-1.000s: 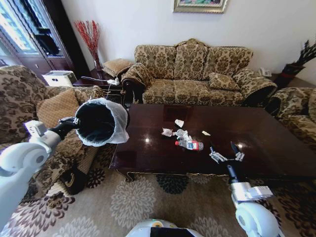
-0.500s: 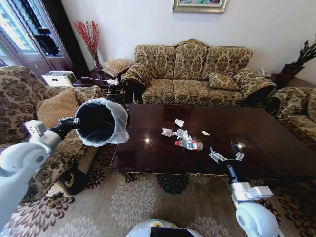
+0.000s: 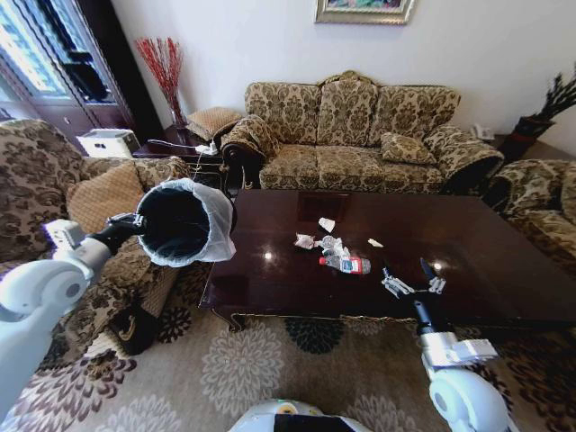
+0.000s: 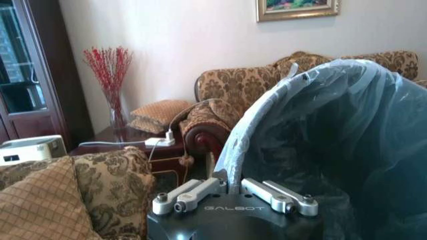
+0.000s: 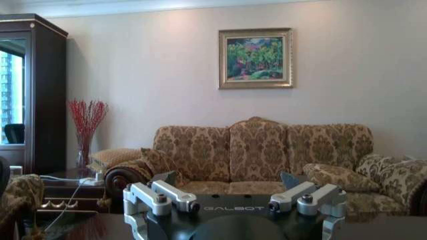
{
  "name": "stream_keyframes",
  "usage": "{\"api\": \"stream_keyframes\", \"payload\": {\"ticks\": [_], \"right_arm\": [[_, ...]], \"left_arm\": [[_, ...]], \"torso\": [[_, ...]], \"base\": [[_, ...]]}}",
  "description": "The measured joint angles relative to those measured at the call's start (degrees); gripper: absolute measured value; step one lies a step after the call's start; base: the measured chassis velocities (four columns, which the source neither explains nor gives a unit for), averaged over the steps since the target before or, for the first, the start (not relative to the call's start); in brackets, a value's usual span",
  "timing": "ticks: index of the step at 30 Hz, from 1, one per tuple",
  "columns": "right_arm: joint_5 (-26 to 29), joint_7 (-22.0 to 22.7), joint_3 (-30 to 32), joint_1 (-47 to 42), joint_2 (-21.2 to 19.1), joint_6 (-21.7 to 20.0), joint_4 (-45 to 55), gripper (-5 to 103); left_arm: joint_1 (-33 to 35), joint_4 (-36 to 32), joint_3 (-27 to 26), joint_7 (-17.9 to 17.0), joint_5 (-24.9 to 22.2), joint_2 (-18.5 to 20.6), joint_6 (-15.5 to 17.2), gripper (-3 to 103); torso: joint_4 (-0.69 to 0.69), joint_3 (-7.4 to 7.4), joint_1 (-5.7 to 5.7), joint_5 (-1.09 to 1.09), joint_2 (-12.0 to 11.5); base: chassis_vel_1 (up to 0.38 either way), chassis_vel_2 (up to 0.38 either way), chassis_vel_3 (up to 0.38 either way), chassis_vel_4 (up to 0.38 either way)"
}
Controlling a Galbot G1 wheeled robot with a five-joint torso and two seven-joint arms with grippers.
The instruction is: Move to the front of the table and place the trash on the table into the trash bin.
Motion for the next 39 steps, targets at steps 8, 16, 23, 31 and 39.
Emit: {"api": "stream_keyframes", "payload": {"ticks": [8,16,23,31,39], "right_arm": [[0.00,0.00,0.00,0.00,0.00,0.00,0.00,100],[0.00,0.00,0.00,0.00,0.00,0.00,0.00,100],[0.00,0.00,0.00,0.00,0.00,0.00,-0.01,100],[0.00,0.00,0.00,0.00,0.00,0.00,0.00,100],[0.00,0.00,0.00,0.00,0.00,0.00,0.00,100]], "left_arm": [[0.00,0.00,0.00,0.00,0.00,0.00,0.00,0],[0.00,0.00,0.00,0.00,0.00,0.00,0.00,0],[0.00,0.00,0.00,0.00,0.00,0.00,0.00,0],[0.00,0.00,0.00,0.00,0.00,0.00,0.01,0],[0.00,0.00,0.00,0.00,0.00,0.00,0.01,0]], "torso": [[0.00,0.00,0.00,0.00,0.00],[0.00,0.00,0.00,0.00,0.00],[0.00,0.00,0.00,0.00,0.00],[0.00,0.00,0.00,0.00,0.00],[0.00,0.00,0.00,0.00,0.00]], "base": [[0.000,0.000,0.000,0.000],[0.000,0.000,0.000,0.000],[0.000,0.000,0.000,0.000],[0.000,0.000,0.000,0.000],[0.000,0.000,0.000,0.000]]}}
